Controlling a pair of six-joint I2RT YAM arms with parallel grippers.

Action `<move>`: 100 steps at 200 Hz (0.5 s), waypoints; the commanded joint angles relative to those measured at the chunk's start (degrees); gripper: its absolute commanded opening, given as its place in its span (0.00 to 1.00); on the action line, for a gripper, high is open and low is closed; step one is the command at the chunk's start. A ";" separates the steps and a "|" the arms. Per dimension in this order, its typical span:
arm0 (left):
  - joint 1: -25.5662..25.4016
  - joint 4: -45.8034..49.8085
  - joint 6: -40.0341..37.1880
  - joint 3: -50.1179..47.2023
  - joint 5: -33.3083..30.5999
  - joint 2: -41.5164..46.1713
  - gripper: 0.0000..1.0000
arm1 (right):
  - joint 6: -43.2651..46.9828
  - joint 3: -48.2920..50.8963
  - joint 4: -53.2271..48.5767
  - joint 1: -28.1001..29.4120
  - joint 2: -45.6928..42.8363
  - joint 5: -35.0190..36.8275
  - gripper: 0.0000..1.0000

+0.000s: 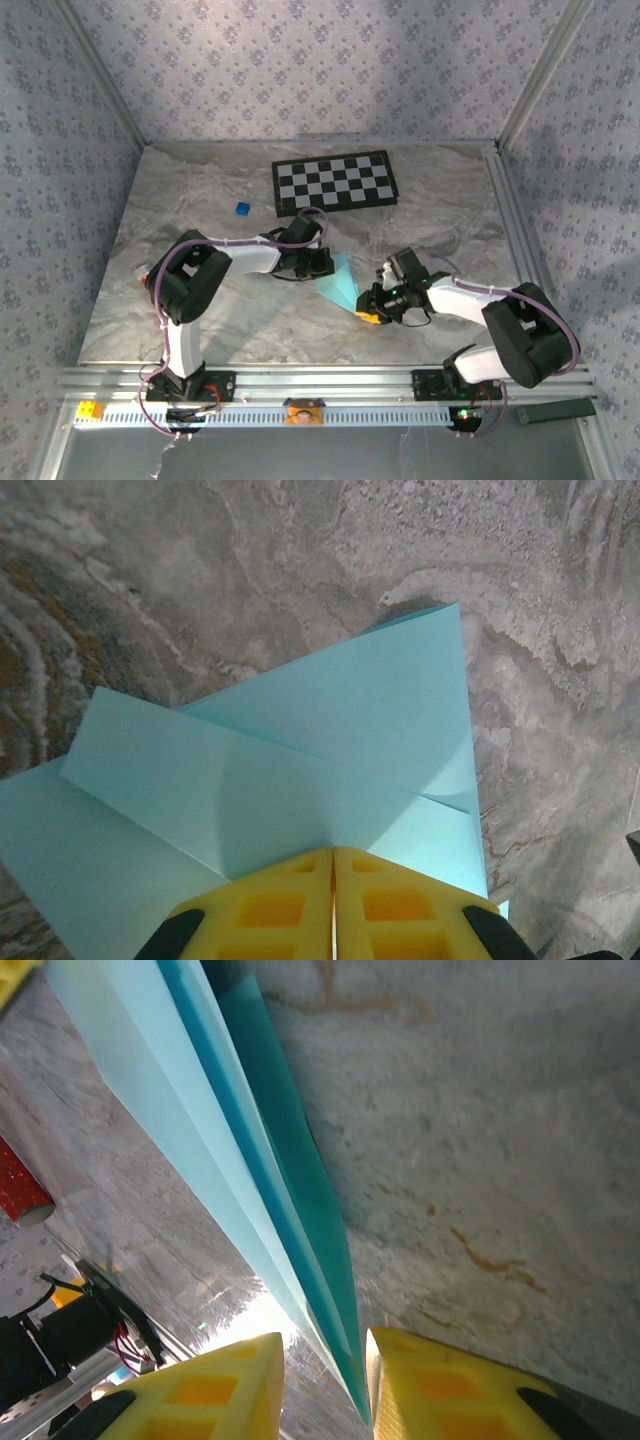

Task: Fold a paper plane with a square sheet of paper (pick it up from the middle)
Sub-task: Turn over the paper at the center of the table.

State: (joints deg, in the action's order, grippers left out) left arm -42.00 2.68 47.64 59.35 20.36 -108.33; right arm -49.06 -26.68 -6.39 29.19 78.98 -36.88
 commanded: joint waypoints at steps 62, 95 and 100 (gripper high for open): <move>0.33 1.30 0.39 0.05 0.80 -0.82 0.08 | 0.72 -1.32 5.48 0.18 0.26 1.03 0.30; 0.31 1.15 0.44 -0.04 0.82 -0.87 0.08 | 1.06 -1.05 6.70 -0.01 0.56 0.37 0.28; 0.33 1.17 0.52 -0.10 0.82 -0.83 0.08 | 1.12 -0.97 6.89 -0.01 0.51 0.25 0.27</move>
State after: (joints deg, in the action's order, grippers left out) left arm -42.00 2.70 47.64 59.35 20.36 -108.33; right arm -49.01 -26.83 -0.86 29.19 78.98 -36.21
